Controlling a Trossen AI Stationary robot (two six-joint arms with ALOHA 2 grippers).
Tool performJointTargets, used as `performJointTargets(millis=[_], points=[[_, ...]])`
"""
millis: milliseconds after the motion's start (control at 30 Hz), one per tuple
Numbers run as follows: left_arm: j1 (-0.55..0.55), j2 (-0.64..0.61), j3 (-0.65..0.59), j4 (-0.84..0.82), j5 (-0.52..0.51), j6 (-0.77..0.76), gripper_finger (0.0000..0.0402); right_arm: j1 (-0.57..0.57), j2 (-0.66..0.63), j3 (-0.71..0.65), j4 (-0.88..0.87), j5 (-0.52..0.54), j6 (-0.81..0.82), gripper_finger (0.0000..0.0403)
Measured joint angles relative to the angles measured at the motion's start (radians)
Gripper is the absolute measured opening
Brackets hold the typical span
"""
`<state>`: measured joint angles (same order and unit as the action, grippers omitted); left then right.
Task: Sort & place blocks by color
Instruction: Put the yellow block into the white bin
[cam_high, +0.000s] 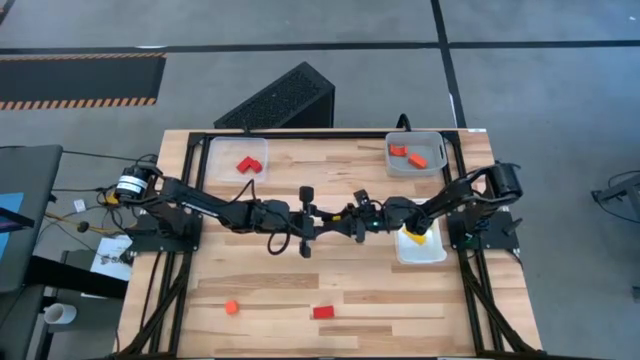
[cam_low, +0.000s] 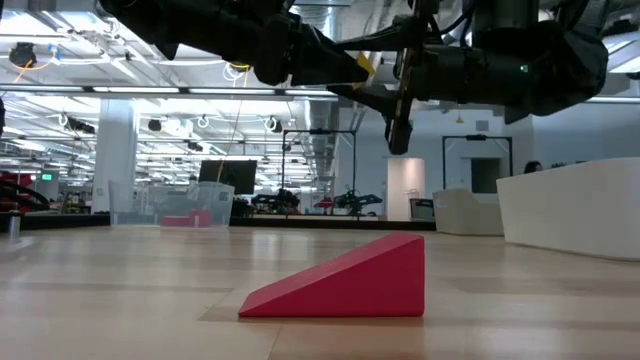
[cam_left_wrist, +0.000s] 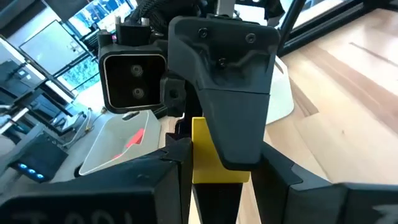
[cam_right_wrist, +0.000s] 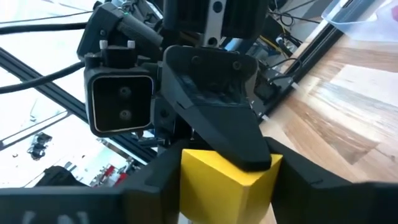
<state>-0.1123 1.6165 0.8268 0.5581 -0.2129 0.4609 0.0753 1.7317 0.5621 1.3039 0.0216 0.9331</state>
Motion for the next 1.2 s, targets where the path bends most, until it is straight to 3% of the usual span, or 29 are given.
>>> performJointTargets(millis=[267,433,567,767,967,1200], points=[[-0.001,0.000,0.000,-0.010,-0.026,-0.014,0.0099,0.000,-0.001,0.000,-0.012,-0.013,0.006,0.0178],[-0.008,0.000,-0.002,-0.022,-0.054,-0.077,0.0196,-0.009,-0.003,0.002,-0.004,-0.048,-0.006,0.0202],[-0.035,-0.030,-0.002,-0.054,-0.133,-0.073,0.0261,-0.021,-0.003,0.002,-0.006,-0.086,0.011,0.0183],[-0.074,-0.151,-0.002,-0.204,-0.231,-0.082,0.0294,-0.052,-0.027,0.002,-0.031,-0.196,0.066,0.0175],[-0.089,-0.272,-0.033,-0.251,-0.184,-0.130,0.0288,-0.066,-0.154,0.001,-0.297,-0.233,0.037,0.0201],[-0.054,-0.325,-0.152,-0.093,-0.155,-0.171,0.0279,-0.075,-0.414,0.003,-0.827,-0.205,-0.015,0.0174]])
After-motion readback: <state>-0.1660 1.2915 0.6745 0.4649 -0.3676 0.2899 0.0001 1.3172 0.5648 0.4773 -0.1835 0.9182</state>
